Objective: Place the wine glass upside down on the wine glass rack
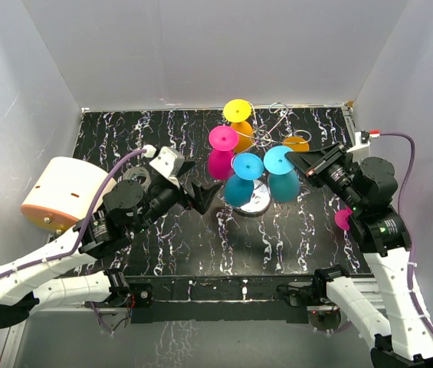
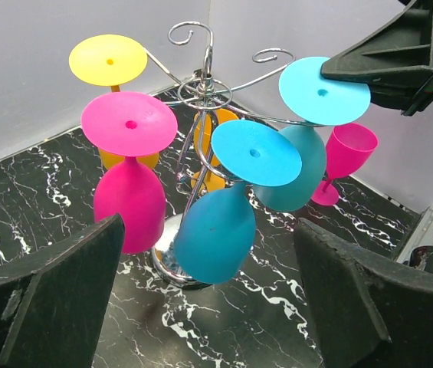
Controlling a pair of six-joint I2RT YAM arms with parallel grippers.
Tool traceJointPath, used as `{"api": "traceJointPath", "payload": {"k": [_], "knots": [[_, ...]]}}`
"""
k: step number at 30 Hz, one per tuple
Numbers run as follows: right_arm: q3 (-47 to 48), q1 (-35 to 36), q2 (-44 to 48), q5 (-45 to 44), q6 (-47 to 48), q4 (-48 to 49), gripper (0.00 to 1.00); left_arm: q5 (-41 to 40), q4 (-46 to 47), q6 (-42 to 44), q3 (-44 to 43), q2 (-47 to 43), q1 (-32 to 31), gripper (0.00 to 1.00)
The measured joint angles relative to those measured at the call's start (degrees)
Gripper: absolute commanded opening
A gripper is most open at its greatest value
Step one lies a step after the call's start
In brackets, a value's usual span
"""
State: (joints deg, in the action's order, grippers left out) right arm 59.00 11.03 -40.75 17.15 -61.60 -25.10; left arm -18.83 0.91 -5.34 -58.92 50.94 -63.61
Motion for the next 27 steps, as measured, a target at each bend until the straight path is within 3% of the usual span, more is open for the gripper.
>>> {"api": "traceJointPath", "payload": {"k": [27], "knots": [[-0.70, 0.00, -0.42, -9.60, 0.48, -2.01, 0.01, 0.00, 0.35, 0.00, 0.94, -0.04, 0.00, 0.91]]}}
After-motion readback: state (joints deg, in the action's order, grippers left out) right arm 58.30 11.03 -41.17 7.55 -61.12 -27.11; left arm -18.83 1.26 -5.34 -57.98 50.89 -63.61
